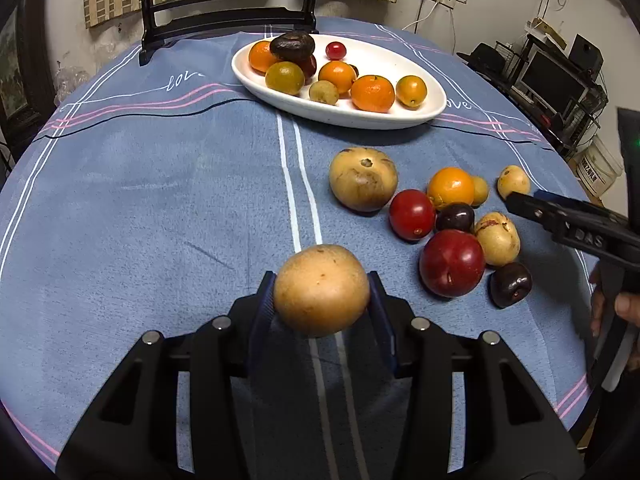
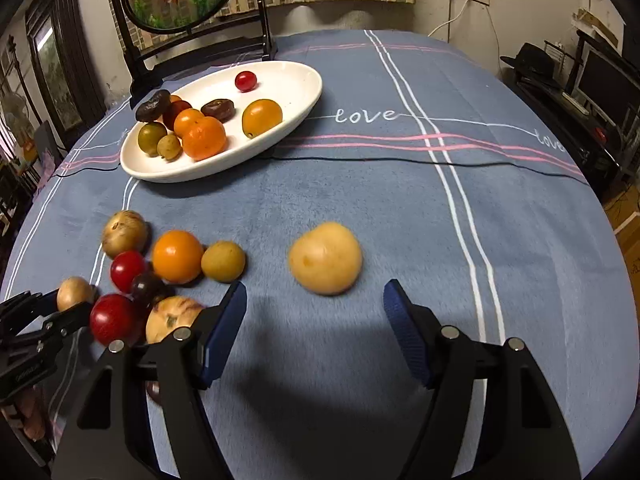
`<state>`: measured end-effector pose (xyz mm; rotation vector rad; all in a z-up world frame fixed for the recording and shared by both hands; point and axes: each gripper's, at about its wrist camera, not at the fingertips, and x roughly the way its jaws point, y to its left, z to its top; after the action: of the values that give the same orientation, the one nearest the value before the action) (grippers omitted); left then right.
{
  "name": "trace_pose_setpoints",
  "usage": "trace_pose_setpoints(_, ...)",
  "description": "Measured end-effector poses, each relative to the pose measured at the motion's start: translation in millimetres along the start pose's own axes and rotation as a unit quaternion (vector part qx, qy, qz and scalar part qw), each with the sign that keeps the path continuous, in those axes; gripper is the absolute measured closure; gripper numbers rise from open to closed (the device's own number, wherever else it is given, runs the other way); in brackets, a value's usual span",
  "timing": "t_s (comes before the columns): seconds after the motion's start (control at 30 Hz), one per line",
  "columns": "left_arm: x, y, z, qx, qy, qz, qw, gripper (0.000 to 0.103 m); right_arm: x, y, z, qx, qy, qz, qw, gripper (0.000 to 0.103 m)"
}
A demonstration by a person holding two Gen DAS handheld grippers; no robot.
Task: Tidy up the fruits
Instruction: 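Grasp a tan round fruit with the left tool while the right tool grasps another, then carry both tan fruits onto the white plate and open both tools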
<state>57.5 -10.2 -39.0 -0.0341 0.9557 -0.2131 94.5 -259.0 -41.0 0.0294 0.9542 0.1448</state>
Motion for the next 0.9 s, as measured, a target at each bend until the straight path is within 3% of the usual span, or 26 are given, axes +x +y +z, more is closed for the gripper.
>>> trace_pose_setpoints(0.13,0,-1,-1,0.005,-0.002,0.001,1.0,0.057,14,1,6,-0.005,0.009,-0.01,1.0,0.052)
trace_pose_setpoints(0.2,1,-2,-1,0.008,-0.004,0.003,1.0,0.057,15,0,7,-0.006,0.001,-0.02,1.0,0.063)
trace_pose_setpoints(0.63,-3,-2,-1,0.012,-0.002,0.006,0.9999,0.057,-21,-6,0,0.001,-0.037,0.031,0.999,0.064)
trace_pose_setpoints(0.9,-29,-4,20,0.02,-0.038,0.008,0.999,0.057,-50,-9,1,0.005,-0.073,0.053,0.996,0.064)
